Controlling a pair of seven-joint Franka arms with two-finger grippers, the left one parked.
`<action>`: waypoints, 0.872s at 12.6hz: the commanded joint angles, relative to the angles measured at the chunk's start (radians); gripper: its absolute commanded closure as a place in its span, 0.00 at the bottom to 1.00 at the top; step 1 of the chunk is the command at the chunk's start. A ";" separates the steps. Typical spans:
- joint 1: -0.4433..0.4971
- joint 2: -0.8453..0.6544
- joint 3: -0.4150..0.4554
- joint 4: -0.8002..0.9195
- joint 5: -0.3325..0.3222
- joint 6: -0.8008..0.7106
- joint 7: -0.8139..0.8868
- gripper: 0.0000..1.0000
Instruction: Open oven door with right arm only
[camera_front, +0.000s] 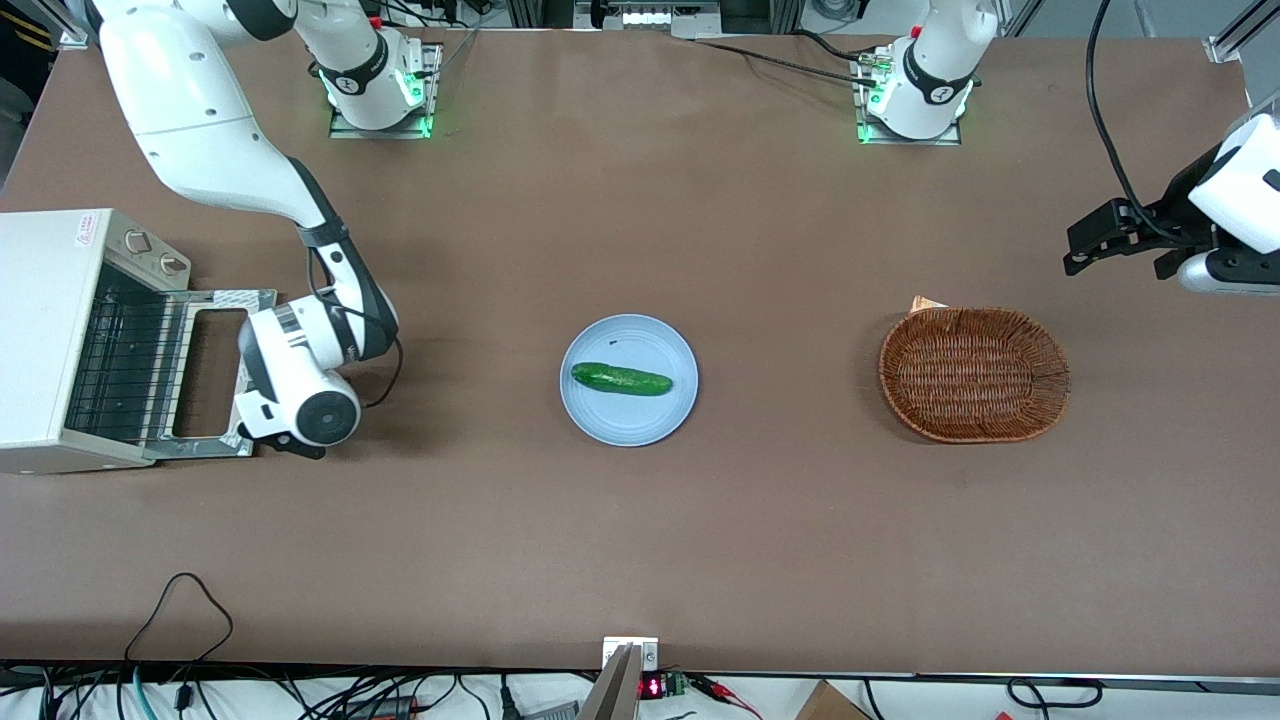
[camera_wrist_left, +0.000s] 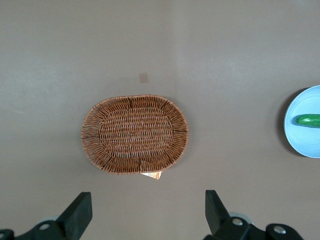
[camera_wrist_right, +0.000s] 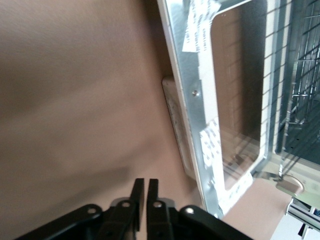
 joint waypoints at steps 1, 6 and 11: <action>-0.011 -0.062 -0.003 0.059 0.124 -0.092 -0.075 0.00; -0.083 -0.175 -0.003 0.188 0.319 -0.312 -0.320 0.00; -0.202 -0.381 -0.005 0.191 0.471 -0.395 -0.538 0.00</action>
